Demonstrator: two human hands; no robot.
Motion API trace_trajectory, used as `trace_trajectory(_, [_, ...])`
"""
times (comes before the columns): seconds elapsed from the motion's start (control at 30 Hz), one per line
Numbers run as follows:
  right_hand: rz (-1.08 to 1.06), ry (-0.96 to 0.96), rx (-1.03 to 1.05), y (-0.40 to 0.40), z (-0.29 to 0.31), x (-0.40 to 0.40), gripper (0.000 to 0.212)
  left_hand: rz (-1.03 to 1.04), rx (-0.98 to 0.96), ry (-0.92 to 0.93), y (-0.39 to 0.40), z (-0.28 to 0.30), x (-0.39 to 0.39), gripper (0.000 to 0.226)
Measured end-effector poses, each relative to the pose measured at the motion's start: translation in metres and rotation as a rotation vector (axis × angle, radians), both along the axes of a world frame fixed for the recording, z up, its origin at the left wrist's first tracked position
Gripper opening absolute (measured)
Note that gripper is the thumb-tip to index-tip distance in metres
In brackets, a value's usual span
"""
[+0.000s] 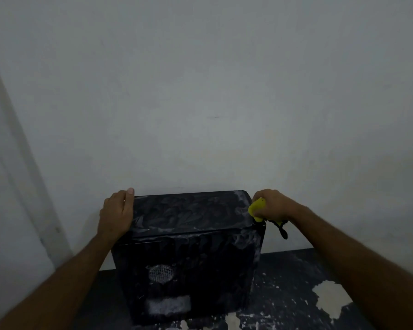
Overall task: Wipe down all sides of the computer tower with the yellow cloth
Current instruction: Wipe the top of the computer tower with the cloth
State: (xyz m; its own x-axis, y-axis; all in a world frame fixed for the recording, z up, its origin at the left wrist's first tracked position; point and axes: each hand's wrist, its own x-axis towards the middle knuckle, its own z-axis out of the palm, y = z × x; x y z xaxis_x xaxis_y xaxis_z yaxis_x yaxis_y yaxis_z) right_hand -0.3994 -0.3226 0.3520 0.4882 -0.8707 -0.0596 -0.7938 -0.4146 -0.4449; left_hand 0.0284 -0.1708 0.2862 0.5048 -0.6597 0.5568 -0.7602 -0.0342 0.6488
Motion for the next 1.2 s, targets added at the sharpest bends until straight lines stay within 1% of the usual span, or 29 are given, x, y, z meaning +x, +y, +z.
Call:
trace_trajectory(0.03, [-0.022,-0.007,-0.008,0.000,-0.002,0.000,0.023,0.002,-0.001,0.004,0.000,0.000,-0.001,0.068])
trace_trajectory(0.1, [-0.035,0.045,-0.017,0.000,-0.005,0.000,0.024,-0.007,-0.006,0.044,0.000,0.000,-0.002,0.065])
trace_trajectory(0.2, [-0.024,0.110,0.044,0.000,-0.003,0.003,0.025,0.001,0.002,0.101,0.001,0.000,-0.004,0.062])
trace_trajectory(0.27, [-0.026,0.059,0.053,-0.002,-0.003,0.003,0.019,0.002,0.016,0.122,0.002,0.002,-0.006,0.061])
trace_trajectory(0.33, [-0.059,-0.001,-0.004,-0.005,-0.006,0.003,0.014,-0.003,0.032,0.138,0.003,0.004,-0.008,0.063])
trace_trajectory(0.43, [-0.095,-0.021,-0.063,-0.007,-0.012,0.004,0.015,-0.012,0.076,0.171,0.005,0.005,-0.010,0.066])
trace_trajectory(0.5, [-0.086,0.022,-0.017,-0.005,-0.009,0.003,0.020,-0.007,0.103,0.189,0.007,0.008,-0.012,0.065])
trace_trajectory(0.6, [-0.069,0.076,0.069,-0.008,-0.003,0.002,0.021,0.007,0.108,0.217,0.008,0.010,-0.014,0.062])
trace_trajectory(0.67, [-0.083,0.056,0.020,-0.014,-0.006,0.005,0.019,0.006,0.107,0.214,0.009,0.012,-0.016,0.061])
trace_trajectory(0.77, [-0.096,-0.024,-0.080,-0.020,-0.015,0.013,0.010,-0.002,0.103,0.216,0.009,0.012,-0.016,0.062])
trace_trajectory(0.83, [-0.075,-0.053,-0.052,-0.019,-0.015,0.012,0.014,-0.003,0.095,0.206,0.009,0.011,-0.014,0.060])
trace_trajectory(0.9, [-0.047,-0.016,0.025,-0.018,-0.009,0.006,0.020,0.001,0.090,0.203,0.009,0.011,-0.014,0.059])
trace_trajectory(0.97, [-0.031,0.015,0.087,-0.024,-0.004,0.004,0.020,0.003,0.090,0.190,0.008,0.009,-0.013,0.059])
trace_trajectory(1.07, [-0.090,0.030,-0.008,-0.034,-0.007,0.015,0.021,0.013,0.116,0.156,0.007,0.007,-0.010,0.068])
trace_trajectory(1.13, [-0.108,0.010,-0.077,-0.036,-0.012,0.023,0.018,0.032,0.133,0.133,0.006,0.005,-0.008,0.074])
trace_trajectory(1.2, [-0.090,0.001,-0.064,-0.035,-0.010,0.023,0.018,0.036,0.134,0.147,0.007,0.006,-0.009,0.070])
